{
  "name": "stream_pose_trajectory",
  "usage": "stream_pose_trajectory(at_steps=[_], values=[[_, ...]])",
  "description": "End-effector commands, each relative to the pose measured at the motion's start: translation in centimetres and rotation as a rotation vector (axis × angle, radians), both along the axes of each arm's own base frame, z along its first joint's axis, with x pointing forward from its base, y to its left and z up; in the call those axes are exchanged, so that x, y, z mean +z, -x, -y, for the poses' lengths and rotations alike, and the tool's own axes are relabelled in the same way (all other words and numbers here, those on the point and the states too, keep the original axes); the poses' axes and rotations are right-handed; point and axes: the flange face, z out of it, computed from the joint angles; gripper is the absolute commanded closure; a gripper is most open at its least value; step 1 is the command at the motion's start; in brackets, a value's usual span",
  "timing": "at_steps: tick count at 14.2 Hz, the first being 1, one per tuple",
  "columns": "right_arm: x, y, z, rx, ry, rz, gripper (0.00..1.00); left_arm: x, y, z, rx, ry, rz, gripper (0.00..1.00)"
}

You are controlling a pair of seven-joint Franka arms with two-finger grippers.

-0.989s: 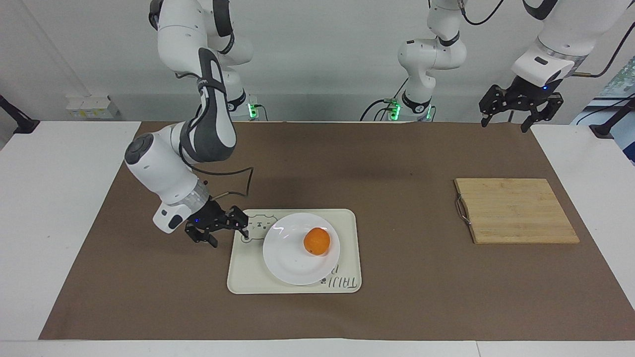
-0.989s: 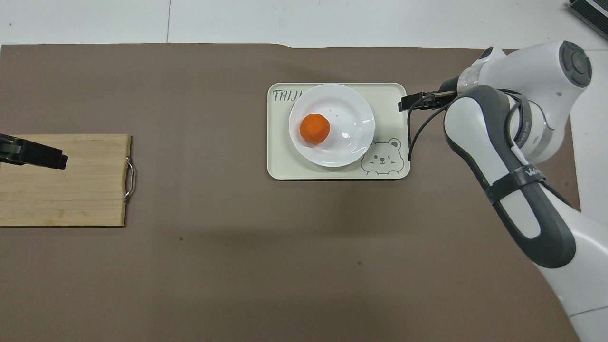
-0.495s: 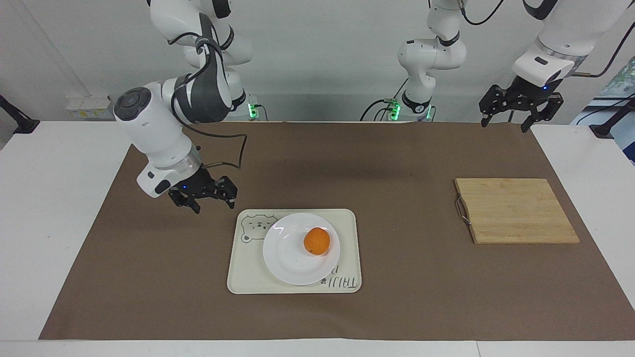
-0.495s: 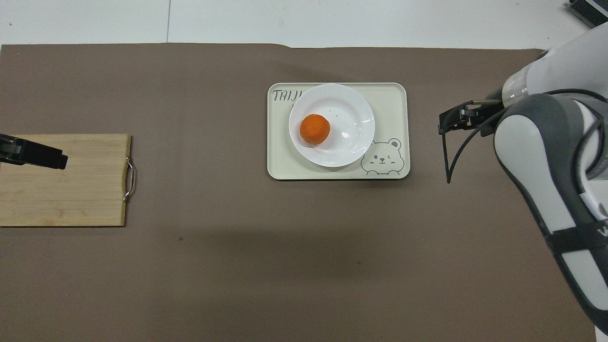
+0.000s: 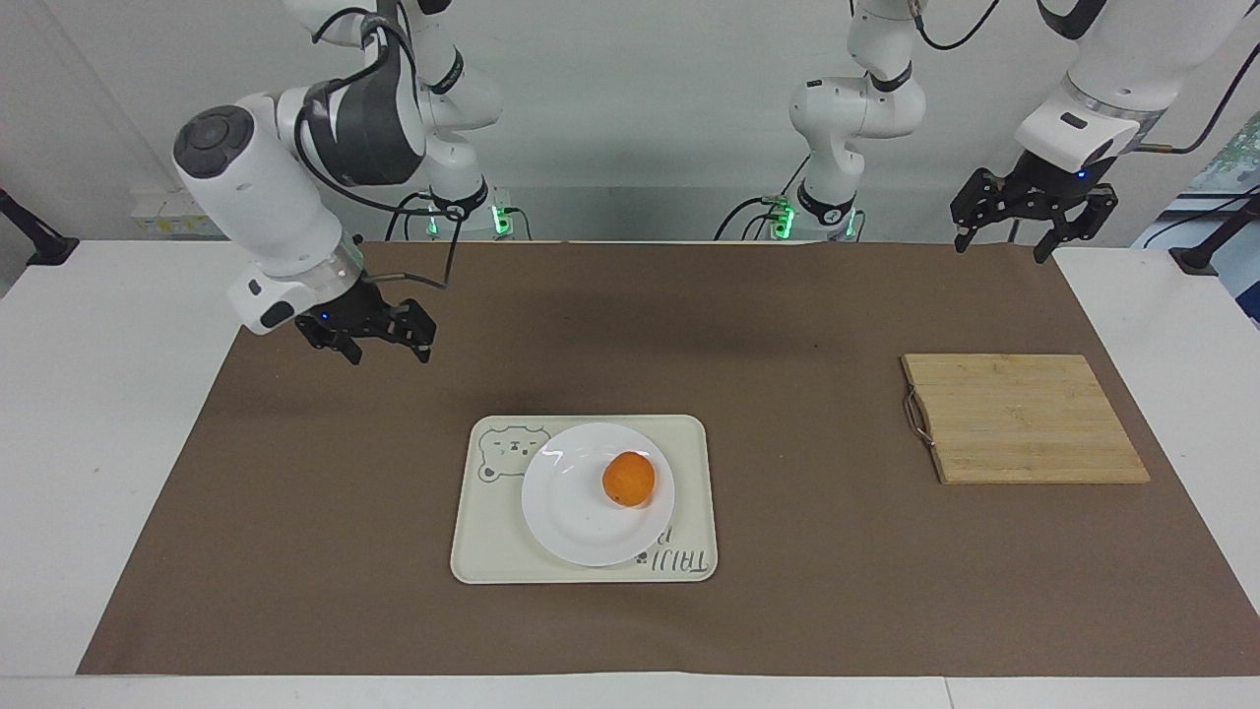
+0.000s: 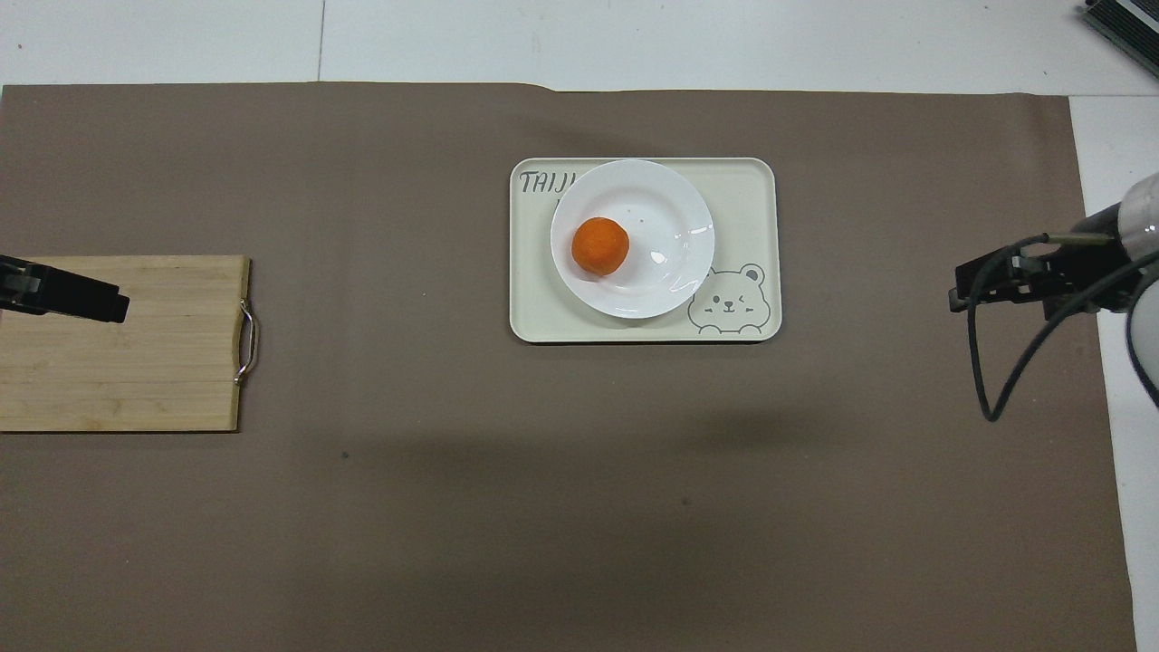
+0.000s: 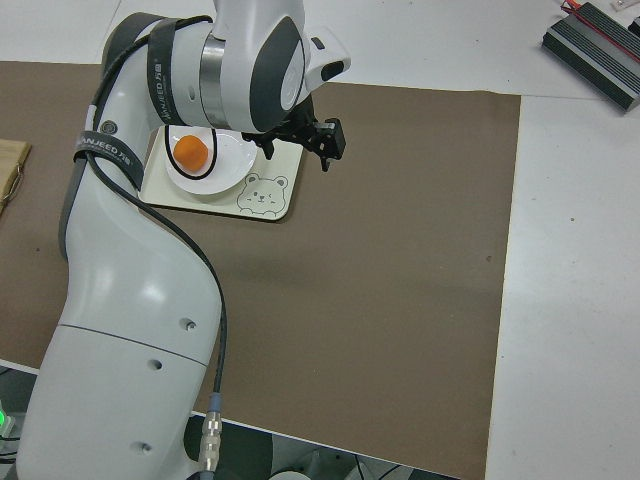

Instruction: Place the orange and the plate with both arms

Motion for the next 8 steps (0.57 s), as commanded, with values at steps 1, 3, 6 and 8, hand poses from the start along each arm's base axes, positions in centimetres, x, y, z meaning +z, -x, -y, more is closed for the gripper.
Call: stream_pose_trajectory(at_steps=[1, 3, 6, 8], values=[[0.4, 3.0, 1.4, -0.031, 0.018, -0.006, 0.0, 0.6, 0.2, -0.3, 0.004, -0.014, -0.004, 0.0], [1.2, 3.8, 2.4, -0.035, 0.049, -0.015, 0.0, 0.6, 0.2, -0.3, 0.004, -0.014, -0.004, 0.0], [3.0, 4.7, 3.0, -0.023, 0.079, 0.011, 0.0, 0.6, 0.2, -0.3, 0.004, -0.014, -0.004, 0.0], [5.0, 6.7, 3.3, -0.029, 0.072, 0.015, 0.0, 0.6, 0.2, -0.3, 0.004, -0.014, -0.004, 0.0]])
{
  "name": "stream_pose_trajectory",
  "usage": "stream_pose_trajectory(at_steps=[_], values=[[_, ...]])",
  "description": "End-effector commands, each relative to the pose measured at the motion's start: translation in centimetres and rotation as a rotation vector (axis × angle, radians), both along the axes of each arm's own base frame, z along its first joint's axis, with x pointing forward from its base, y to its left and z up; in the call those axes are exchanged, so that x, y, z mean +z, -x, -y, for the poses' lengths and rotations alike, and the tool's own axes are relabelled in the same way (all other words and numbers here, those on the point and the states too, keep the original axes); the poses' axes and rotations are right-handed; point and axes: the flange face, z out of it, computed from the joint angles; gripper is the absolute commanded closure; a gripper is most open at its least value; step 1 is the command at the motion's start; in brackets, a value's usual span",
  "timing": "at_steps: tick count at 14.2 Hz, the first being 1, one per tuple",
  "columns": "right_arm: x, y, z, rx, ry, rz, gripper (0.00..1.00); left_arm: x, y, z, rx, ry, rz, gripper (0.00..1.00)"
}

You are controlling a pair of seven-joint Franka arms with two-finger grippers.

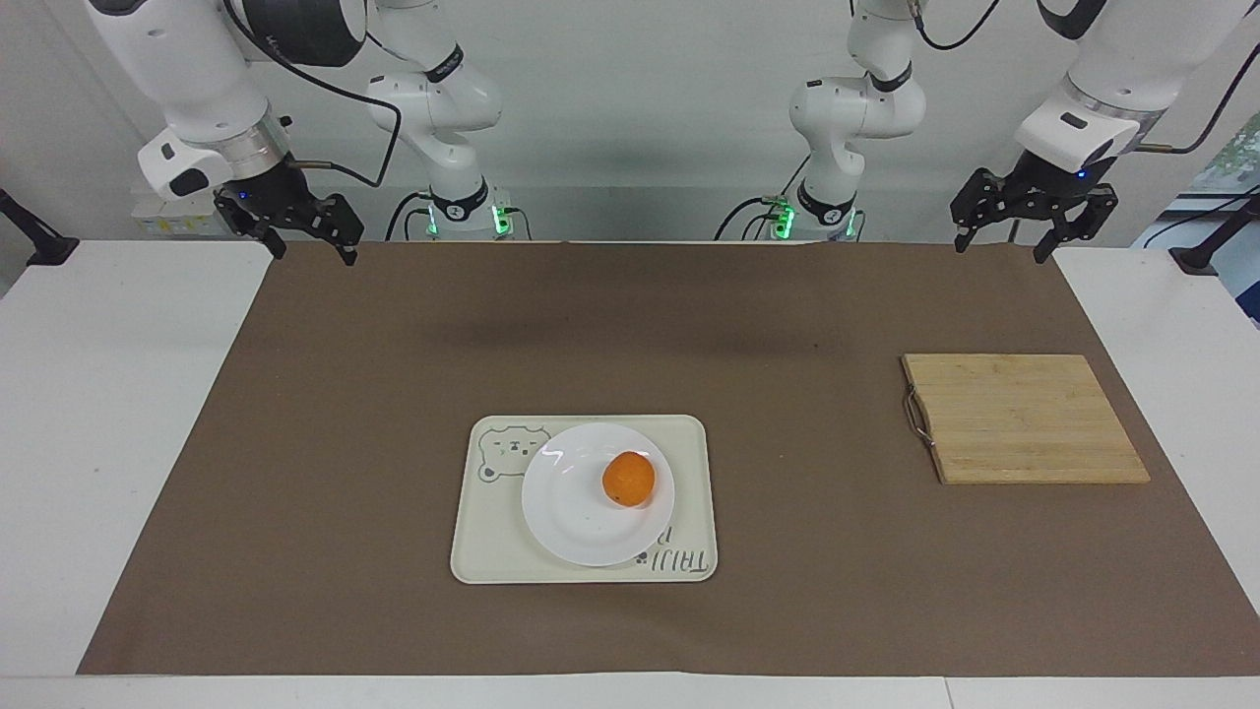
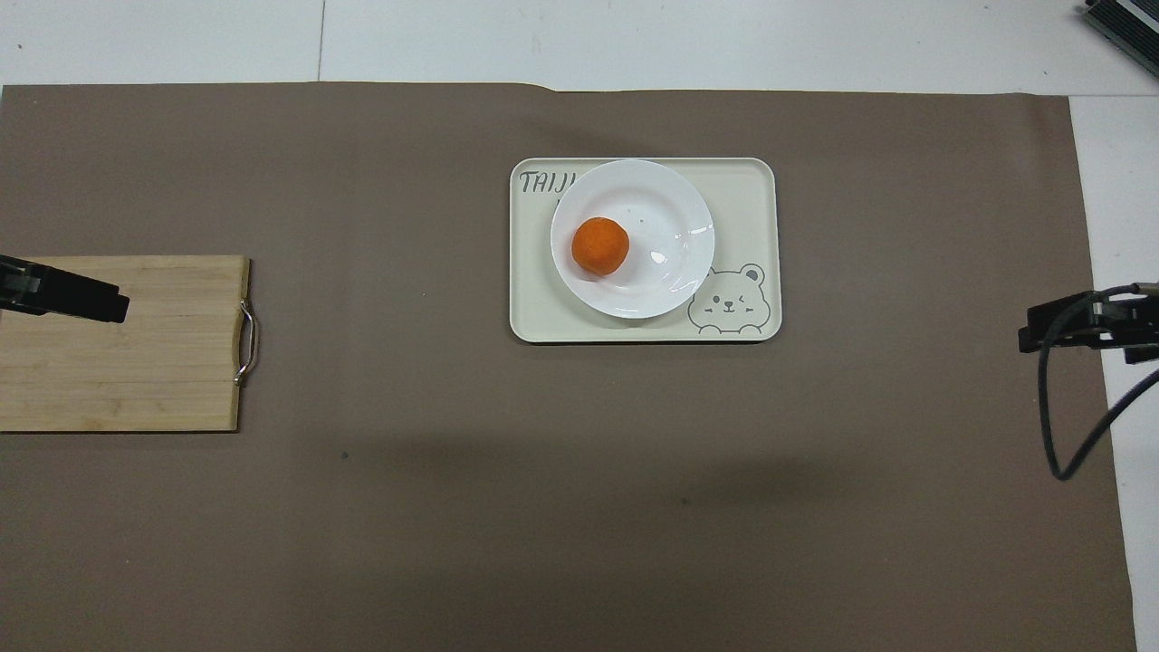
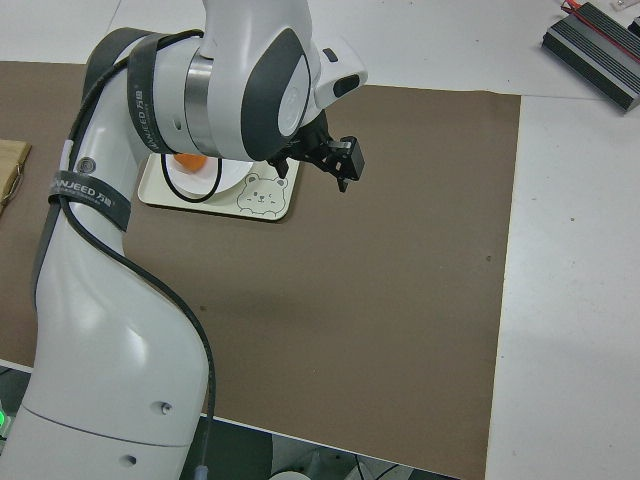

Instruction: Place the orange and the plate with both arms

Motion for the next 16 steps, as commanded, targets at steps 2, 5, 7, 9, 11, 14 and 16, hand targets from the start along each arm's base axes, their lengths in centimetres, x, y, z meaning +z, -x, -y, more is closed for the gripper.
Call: stream_pose_trajectory(at_steps=[2, 5, 7, 9, 11, 14, 16], values=[[2.1, 2.4, 1.0, -0.01, -0.003, 0.021, 0.0, 0.6, 0.2, -0.3, 0.004, -0.014, -0.004, 0.0], [3.3, 1.0, 1.5, -0.026, -0.02, 0.049, 0.0, 0.6, 0.2, -0.3, 0.004, -0.014, -0.004, 0.0], [3.6, 0.5, 1.2, -0.026, -0.046, 0.048, 0.0, 0.6, 0.2, -0.3, 0.004, -0.014, -0.004, 0.0], [3.4, 0.7, 1.6, -0.037, -0.042, 0.051, 0.0, 0.6, 0.2, -0.3, 0.004, -0.014, -0.004, 0.0], [3.5, 0.6, 1.7, -0.039, -0.038, 0.065, 0.0, 0.6, 0.2, -0.3, 0.004, -0.014, -0.004, 0.0], [3.5, 0.8, 1.4, -0.033, -0.036, 0.057, 0.0, 0.6, 0.2, -0.3, 0.004, -0.014, -0.004, 0.0], [3.4, 1.0, 1.1, -0.024, -0.031, 0.052, 0.0, 0.6, 0.2, -0.3, 0.004, -0.014, -0.004, 0.0]])
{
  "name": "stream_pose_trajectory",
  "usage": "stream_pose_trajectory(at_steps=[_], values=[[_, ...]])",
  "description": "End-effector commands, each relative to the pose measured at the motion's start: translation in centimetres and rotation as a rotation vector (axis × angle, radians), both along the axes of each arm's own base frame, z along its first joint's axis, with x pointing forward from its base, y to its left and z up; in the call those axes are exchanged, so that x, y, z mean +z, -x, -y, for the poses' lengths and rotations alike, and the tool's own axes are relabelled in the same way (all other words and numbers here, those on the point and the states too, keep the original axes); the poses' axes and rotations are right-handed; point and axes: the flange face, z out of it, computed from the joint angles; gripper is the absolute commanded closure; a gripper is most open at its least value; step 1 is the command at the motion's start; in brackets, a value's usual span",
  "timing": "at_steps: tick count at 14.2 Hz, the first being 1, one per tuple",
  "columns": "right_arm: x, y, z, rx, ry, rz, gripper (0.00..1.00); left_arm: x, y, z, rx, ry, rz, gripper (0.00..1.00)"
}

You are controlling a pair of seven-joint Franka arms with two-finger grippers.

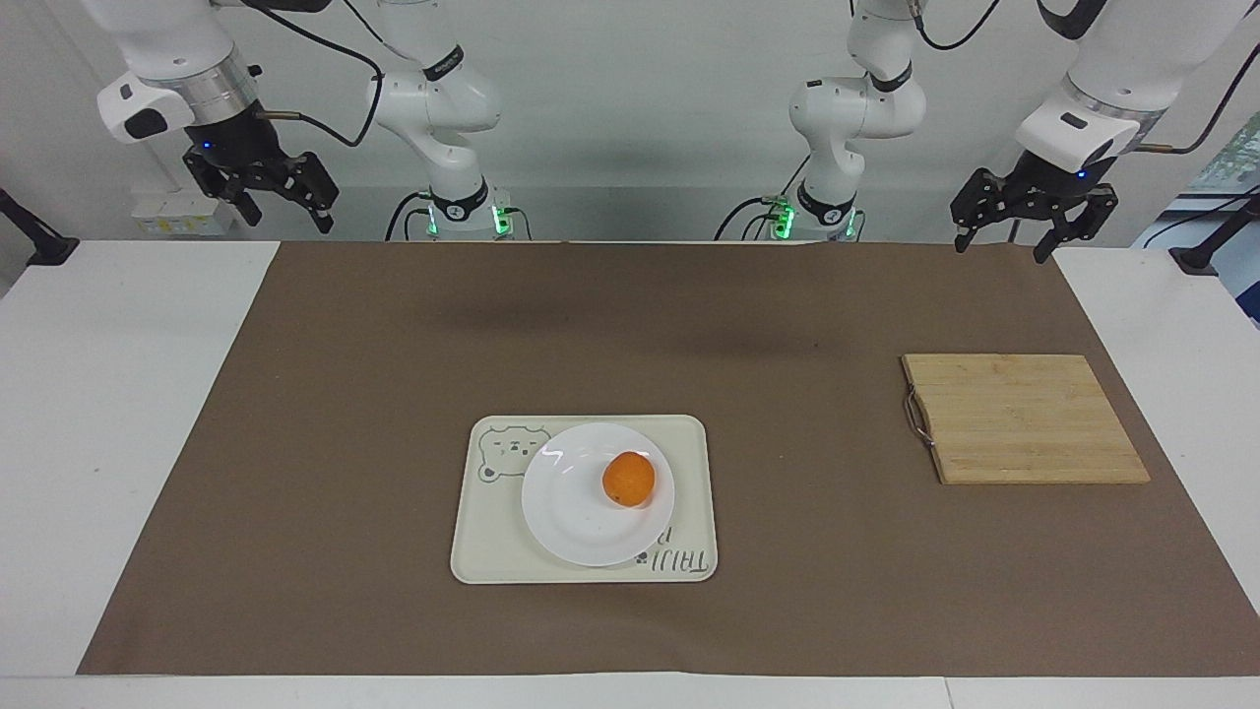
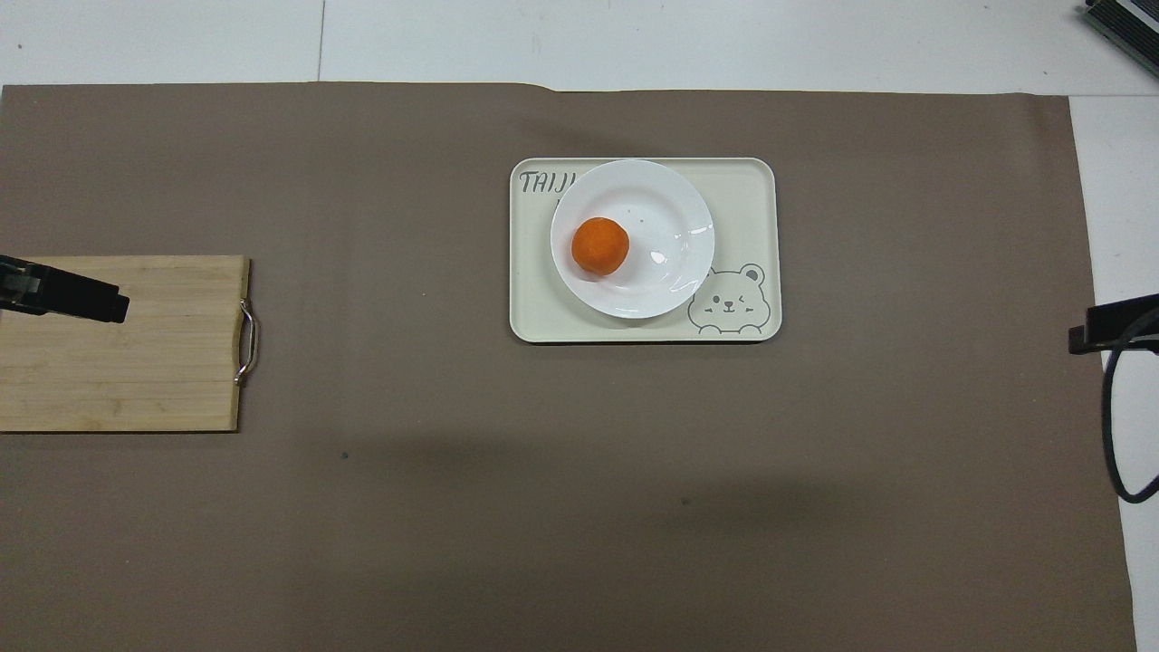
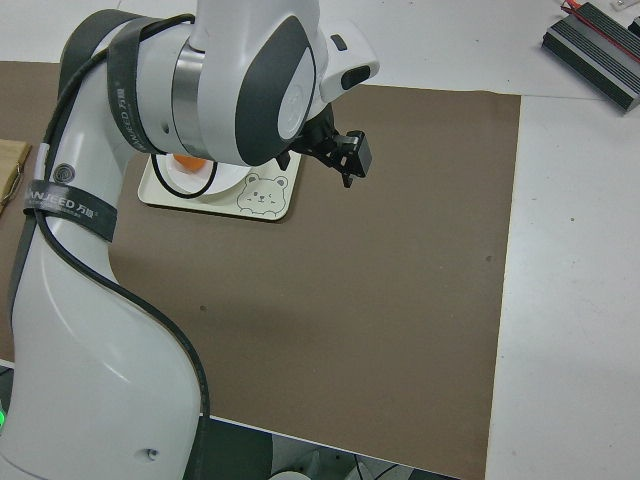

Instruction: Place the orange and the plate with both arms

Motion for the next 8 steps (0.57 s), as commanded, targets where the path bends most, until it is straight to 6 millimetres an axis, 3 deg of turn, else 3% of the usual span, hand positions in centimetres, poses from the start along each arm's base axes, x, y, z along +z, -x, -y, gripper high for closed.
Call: stream_pose_trajectory(at_steps=[1, 8], values=[[0.2, 0.2, -0.1, 0.006, -0.007, 0.002, 0.0, 0.6, 0.2, -0.3, 0.004, -0.014, -0.004, 0.0], [0.1, 0.4, -1.1, 0.034, -0.005, -0.003, 0.0, 0.6, 0.2, -0.3, 0.004, -0.014, -0.004, 0.0]])
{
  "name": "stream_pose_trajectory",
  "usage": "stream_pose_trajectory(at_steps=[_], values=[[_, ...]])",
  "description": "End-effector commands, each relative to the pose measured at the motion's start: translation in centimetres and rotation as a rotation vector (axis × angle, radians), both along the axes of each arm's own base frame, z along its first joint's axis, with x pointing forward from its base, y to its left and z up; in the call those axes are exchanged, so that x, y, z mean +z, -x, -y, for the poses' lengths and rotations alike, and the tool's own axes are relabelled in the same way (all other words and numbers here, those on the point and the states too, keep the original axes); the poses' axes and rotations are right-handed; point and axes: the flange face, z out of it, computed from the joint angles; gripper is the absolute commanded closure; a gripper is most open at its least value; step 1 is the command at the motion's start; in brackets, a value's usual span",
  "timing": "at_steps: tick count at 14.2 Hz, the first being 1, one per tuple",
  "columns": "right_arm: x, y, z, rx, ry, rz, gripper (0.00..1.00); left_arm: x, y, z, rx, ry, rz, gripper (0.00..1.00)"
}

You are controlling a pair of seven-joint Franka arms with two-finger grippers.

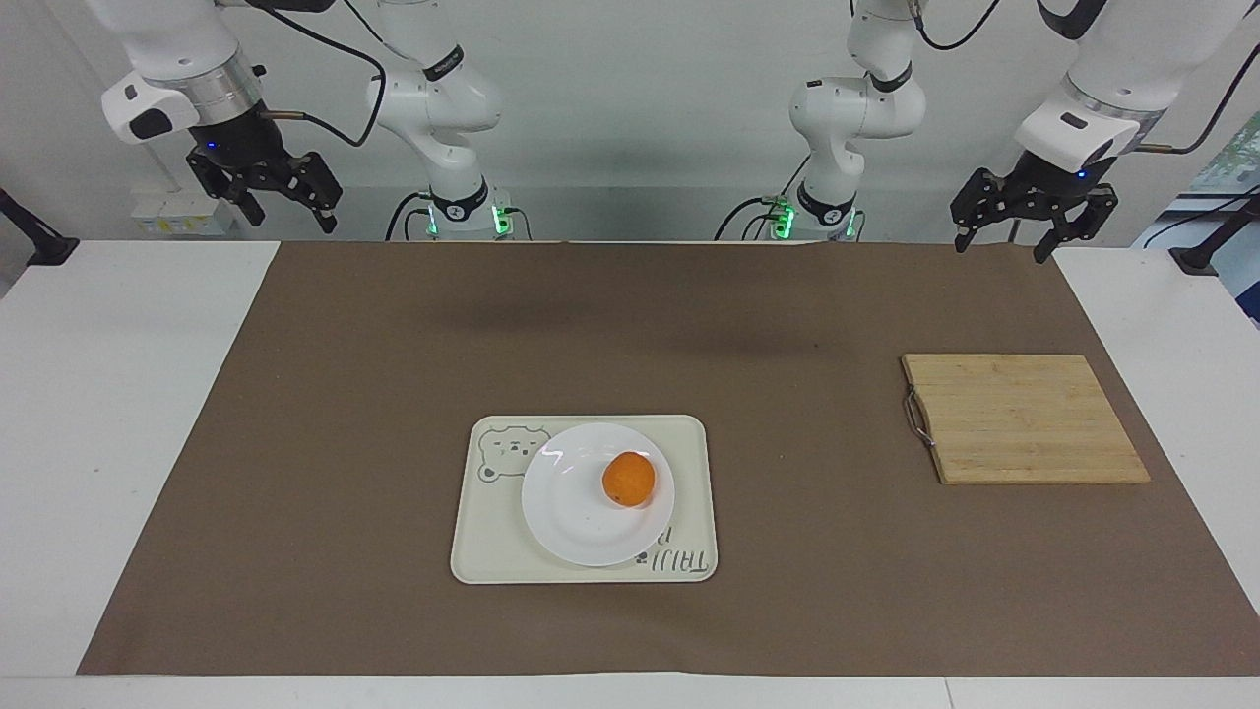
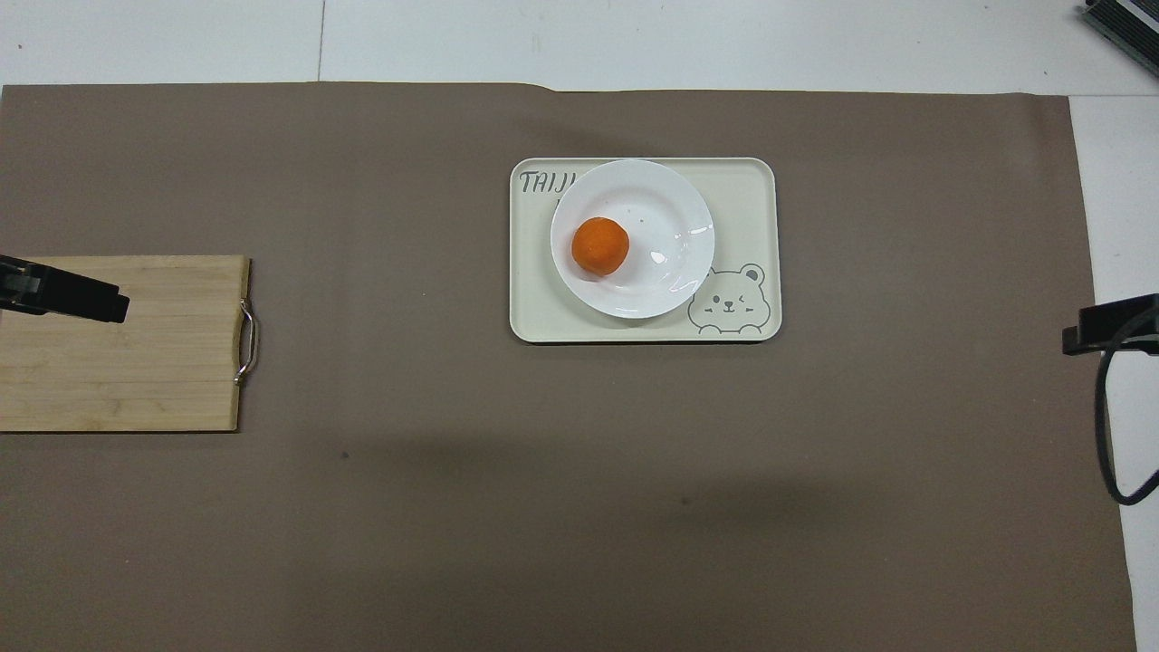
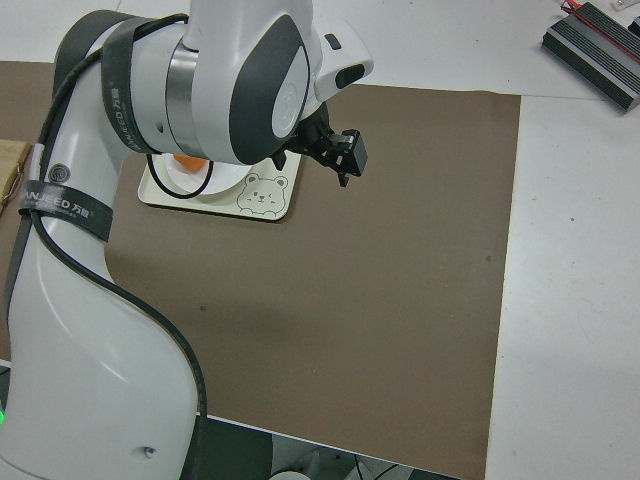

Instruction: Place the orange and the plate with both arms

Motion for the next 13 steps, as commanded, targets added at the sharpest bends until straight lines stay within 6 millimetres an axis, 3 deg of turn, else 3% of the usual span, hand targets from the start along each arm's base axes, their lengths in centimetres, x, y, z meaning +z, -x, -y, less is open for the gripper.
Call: stream_pose_trajectory(at_steps=[1, 13], values=[[0.17, 0.34, -0.54, 0.022, -0.004, 0.0, 0.0, 0.56, 0.25, -0.29, 0.004, -0.014, -0.004, 0.0], [-0.19, 0.61, -0.89, 0.022, -0.005, -0.002, 0.0, 0.63, 0.12, -0.14, 0.011, -0.018, -0.008, 0.0]])
